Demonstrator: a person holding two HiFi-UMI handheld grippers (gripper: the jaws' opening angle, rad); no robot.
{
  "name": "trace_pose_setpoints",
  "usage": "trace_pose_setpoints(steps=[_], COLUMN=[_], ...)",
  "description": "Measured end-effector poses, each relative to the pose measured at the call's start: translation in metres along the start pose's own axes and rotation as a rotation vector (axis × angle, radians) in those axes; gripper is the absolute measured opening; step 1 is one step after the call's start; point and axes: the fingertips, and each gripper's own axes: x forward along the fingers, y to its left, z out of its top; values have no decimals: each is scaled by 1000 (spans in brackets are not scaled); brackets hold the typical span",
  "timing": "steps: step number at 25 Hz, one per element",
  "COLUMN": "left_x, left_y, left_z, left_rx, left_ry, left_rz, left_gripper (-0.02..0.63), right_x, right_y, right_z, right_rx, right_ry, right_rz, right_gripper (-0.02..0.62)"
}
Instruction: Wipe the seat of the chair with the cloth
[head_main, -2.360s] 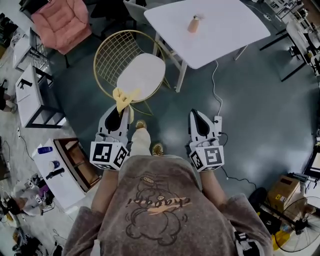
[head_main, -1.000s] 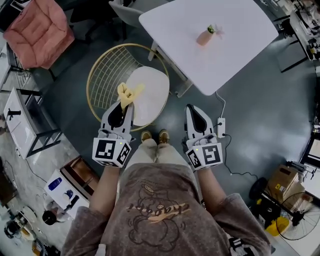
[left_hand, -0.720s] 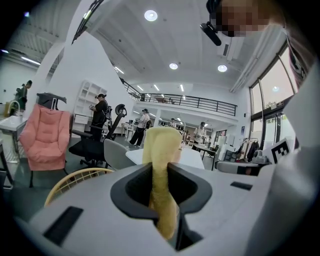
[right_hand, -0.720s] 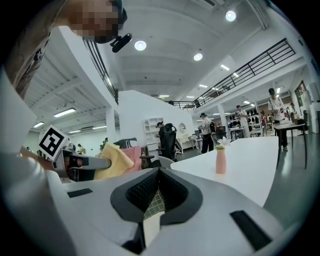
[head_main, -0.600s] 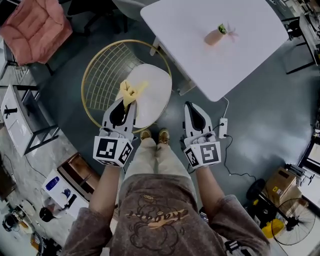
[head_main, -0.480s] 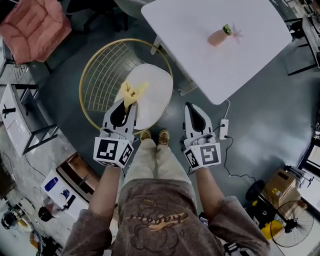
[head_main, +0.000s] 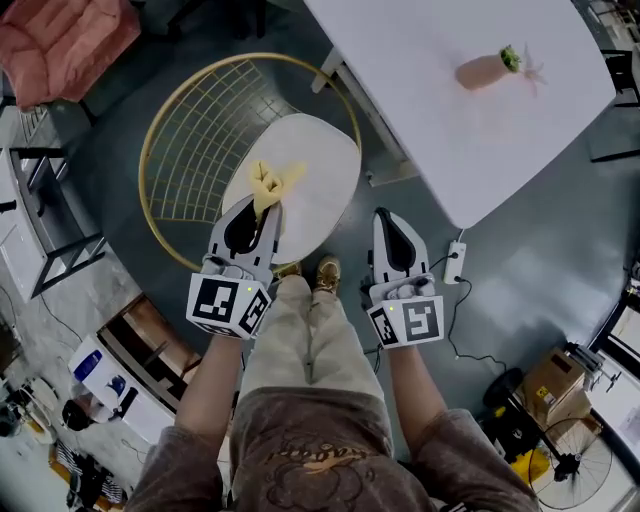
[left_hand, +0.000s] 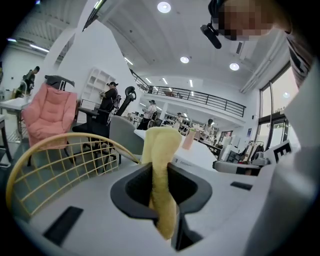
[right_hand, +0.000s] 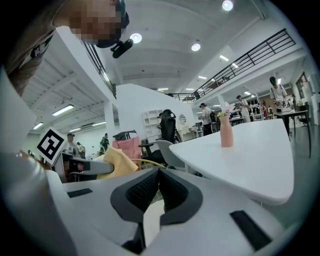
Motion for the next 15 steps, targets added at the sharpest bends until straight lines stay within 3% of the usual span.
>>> trace_pose_setpoints(steps=[9, 15], left_x=[19, 53], left_y=[12, 72], left_z=[-47, -65], left_rx=[16, 25], left_ry=[60, 89], left_rz=[-17, 76], left_gripper=[72, 72], right_x=[5, -5], right_y=[5, -4], right_z=[-34, -52], right_rx=[16, 26], right_ry=[22, 42], right_rz=[24, 2], right_gripper=[26, 26])
